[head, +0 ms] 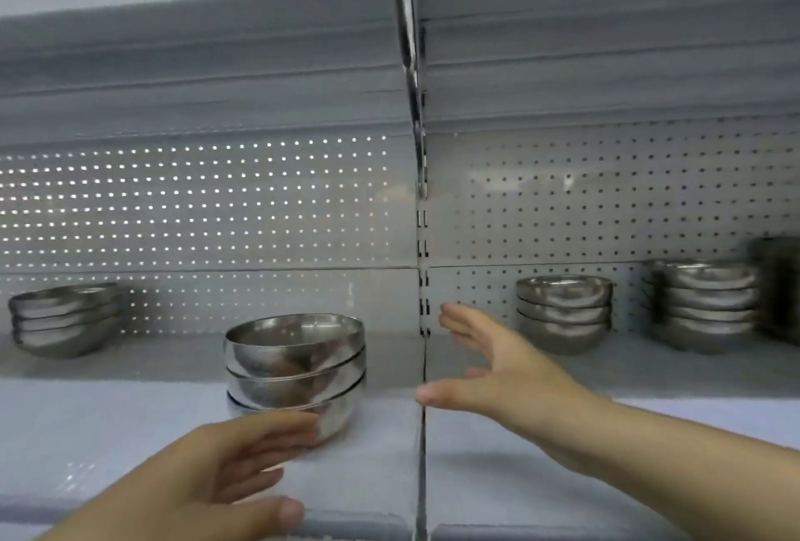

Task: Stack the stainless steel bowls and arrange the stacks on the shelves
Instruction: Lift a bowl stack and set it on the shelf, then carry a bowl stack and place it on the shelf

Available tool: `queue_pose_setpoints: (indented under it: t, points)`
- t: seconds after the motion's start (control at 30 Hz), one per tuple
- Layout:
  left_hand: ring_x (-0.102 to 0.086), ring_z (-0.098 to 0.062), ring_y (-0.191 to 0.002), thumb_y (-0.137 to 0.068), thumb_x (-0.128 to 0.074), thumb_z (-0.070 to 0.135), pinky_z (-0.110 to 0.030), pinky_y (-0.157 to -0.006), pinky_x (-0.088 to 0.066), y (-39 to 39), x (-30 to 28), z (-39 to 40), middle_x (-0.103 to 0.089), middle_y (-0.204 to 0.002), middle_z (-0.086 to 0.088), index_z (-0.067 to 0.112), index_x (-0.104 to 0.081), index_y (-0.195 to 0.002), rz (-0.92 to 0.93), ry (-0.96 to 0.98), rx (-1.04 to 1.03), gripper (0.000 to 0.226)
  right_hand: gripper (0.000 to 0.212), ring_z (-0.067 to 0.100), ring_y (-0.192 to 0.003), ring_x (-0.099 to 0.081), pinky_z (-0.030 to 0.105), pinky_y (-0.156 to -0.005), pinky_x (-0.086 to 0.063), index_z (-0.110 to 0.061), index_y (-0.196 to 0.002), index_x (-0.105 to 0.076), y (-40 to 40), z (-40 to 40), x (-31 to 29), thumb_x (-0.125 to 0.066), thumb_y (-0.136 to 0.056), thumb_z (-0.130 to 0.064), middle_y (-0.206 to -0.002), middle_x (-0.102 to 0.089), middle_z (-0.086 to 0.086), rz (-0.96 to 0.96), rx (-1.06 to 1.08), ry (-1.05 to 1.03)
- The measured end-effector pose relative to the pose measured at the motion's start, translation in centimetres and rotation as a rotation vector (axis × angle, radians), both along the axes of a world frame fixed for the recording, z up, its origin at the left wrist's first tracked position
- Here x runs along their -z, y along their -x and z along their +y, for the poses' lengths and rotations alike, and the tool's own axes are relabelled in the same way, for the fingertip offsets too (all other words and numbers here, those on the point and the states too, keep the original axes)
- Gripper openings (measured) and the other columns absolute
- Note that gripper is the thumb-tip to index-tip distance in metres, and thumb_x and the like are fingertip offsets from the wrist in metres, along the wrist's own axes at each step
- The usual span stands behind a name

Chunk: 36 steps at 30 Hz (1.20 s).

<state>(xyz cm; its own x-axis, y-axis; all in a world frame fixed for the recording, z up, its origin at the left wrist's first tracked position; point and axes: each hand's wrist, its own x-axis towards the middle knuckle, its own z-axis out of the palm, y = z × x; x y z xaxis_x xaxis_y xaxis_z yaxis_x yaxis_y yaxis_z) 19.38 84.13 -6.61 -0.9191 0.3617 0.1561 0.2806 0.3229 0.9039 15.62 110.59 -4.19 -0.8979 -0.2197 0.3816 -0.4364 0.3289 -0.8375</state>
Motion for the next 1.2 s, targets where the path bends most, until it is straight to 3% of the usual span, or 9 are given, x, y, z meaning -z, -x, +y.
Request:
queue_pose_setpoints:
  t: [0.07,0.17,0.37,0.5,0.6,0.73,0.8,0.9,1.2]
  points:
    - [-0.062,0.001,-0.103,-0.066,-0.078,0.000,-0.011,-0.076,-0.050,0.7,-0.4,-0.6,-0.068,-0.105,0.021,0.019,-0.057,-0.116,-0.042,-0.023,0.048,0.057,0.086,-0.002,-0.128,-0.036,0.026,-0.107,-0.034,-0.039,-0.136,-0.037,0.5,-1.2,-0.1,-0.084,-0.063,-0.035,-0.144,-0.038,-0.018,-0.024,0.072,0.034]
    - [-0.062,0.000,-0.104,-0.043,-0.091,0.027,-0.011,-0.078,-0.050,1.2,-0.8,1.7,-0.070,-0.107,0.014,0.022,-0.059,-0.111,-0.020,-0.078,0.163,0.076,0.091,0.009,-0.133,-0.034,0.024,-0.098,-0.033,-0.030,-0.142,-0.032,1.3,-0.9,-0.6,-0.083,-0.067,-0.033,-0.148,-0.036,-0.009,-0.076,0.187,0.103]
    - [-0.050,-0.007,-0.120,-0.072,-0.076,0.024,-0.026,-0.103,-0.039,4.6,-2.9,11.5,-0.049,-0.137,0.001,0.016,-0.038,-0.139,0.082,-0.029,0.106,0.077,0.104,0.018,-0.134,-0.038,0.031,-0.105,-0.034,-0.019,-0.148,-0.028,2.1,4.4,-1.9,-0.086,-0.063,-0.034,-0.149,-0.038,-0.003,-0.065,0.378,0.173]
    - [-0.040,-0.022,-0.130,-0.075,-0.073,0.038,-0.027,-0.098,-0.038,9.8,-4.5,18.3,-0.036,-0.146,-0.005,0.015,-0.026,-0.145,0.091,0.068,-0.024,0.087,0.097,0.017,-0.113,-0.052,0.025,-0.085,-0.046,-0.016,-0.147,-0.027,3.7,9.6,-2.8,-0.084,-0.069,-0.024,-0.144,-0.041,0.004,-0.072,0.469,0.258]
    - [-0.037,-0.023,-0.132,-0.077,-0.071,0.040,-0.023,-0.084,-0.035,14.1,-4.8,22.5,-0.031,-0.149,-0.004,0.012,-0.020,-0.146,0.069,0.174,-0.112,0.090,0.090,0.021,-0.122,-0.048,0.029,-0.097,-0.043,-0.013,-0.144,-0.033,5.9,13.9,-3.2,-0.083,-0.069,-0.023,-0.146,-0.042,0.005,-0.078,0.566,0.232]
    - [-0.057,-0.017,-0.112,-0.071,-0.080,0.026,-0.023,-0.091,-0.046,19.4,-3.8,25.8,-0.059,-0.124,-0.005,0.009,-0.048,-0.130,0.018,0.117,-0.007,0.070,0.094,0.022,-0.129,-0.040,0.024,-0.097,-0.034,-0.012,-0.144,-0.030,9.0,17.6,-2.7,-0.084,-0.068,-0.027,-0.146,-0.040,0.004,-0.171,0.517,0.186]
    - [-0.067,-0.002,-0.083,-0.066,-0.083,0.014,-0.014,-0.068,-0.053,20.5,-3.3,26.5,-0.072,-0.092,0.008,0.013,-0.063,-0.107,0.023,0.073,0.056,0.046,0.098,0.024,-0.131,-0.039,0.031,-0.106,-0.035,-0.012,-0.145,-0.029,10.4,18.5,-2.0,-0.085,-0.066,-0.029,-0.147,-0.038,0.006,-0.221,0.461,0.172]
    - [-0.067,0.001,-0.078,-0.064,-0.082,0.002,-0.004,-0.053,-0.046,21.5,-2.9,26.9,-0.070,-0.067,0.018,0.020,-0.059,-0.097,-0.025,0.018,0.061,0.044,0.076,0.019,-0.117,-0.050,0.028,-0.091,-0.044,-0.015,-0.130,-0.044,11.7,19.2,-1.3,-0.084,-0.066,-0.023,-0.136,-0.049,0.002,-0.282,0.371,0.198]
    - [-0.063,-0.023,-0.101,-0.062,-0.083,0.006,-0.032,-0.096,-0.045,22.0,-2.3,27.7,-0.071,-0.098,-0.010,0.010,-0.070,-0.091,0.029,0.112,-0.014,0.033,0.031,0.006,-0.068,-0.068,0.018,-0.053,-0.049,-0.017,-0.083,-0.066,13.2,20.1,0.0,-0.082,-0.064,0.003,-0.067,-0.070,-0.009,-0.205,0.214,0.287]
